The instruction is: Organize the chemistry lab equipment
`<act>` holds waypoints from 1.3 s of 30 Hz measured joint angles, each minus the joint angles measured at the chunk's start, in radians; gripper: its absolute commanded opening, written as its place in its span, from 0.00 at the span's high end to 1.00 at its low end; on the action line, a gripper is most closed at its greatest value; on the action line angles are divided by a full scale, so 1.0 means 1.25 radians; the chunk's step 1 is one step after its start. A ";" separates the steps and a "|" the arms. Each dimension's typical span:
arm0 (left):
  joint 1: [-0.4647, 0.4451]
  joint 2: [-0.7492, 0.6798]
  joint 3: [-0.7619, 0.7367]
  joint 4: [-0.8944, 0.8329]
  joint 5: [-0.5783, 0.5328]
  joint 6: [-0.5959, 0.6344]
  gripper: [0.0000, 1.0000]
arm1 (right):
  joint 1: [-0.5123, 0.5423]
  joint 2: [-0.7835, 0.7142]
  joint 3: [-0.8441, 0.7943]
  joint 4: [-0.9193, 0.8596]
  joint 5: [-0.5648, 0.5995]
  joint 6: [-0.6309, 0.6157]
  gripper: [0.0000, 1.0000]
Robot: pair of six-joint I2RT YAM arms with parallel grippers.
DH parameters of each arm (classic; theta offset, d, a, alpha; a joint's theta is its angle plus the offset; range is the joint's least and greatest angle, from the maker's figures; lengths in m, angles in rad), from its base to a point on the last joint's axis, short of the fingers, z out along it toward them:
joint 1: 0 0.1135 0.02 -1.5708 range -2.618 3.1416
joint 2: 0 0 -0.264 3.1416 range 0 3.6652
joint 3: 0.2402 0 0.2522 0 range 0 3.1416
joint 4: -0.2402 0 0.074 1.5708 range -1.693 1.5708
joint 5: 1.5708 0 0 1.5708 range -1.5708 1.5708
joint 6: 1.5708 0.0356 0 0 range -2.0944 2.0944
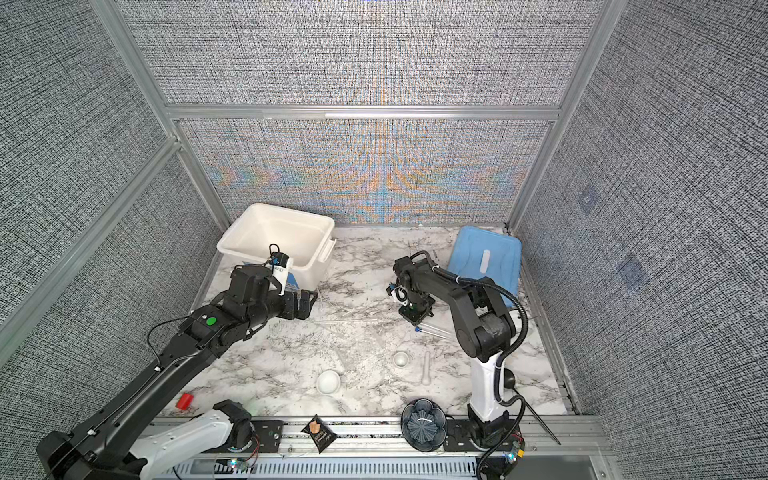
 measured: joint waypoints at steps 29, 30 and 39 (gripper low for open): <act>0.003 -0.058 0.015 0.022 -0.224 -0.128 0.01 | 0.103 -0.381 -0.211 0.330 0.013 0.125 0.80; 0.004 -0.055 0.016 0.022 -0.227 -0.134 0.01 | 0.117 -0.403 -0.224 0.350 0.013 0.141 0.80; 0.004 -0.025 0.019 0.049 -0.246 -0.186 0.01 | 0.270 -0.570 -0.366 0.557 0.068 0.263 0.80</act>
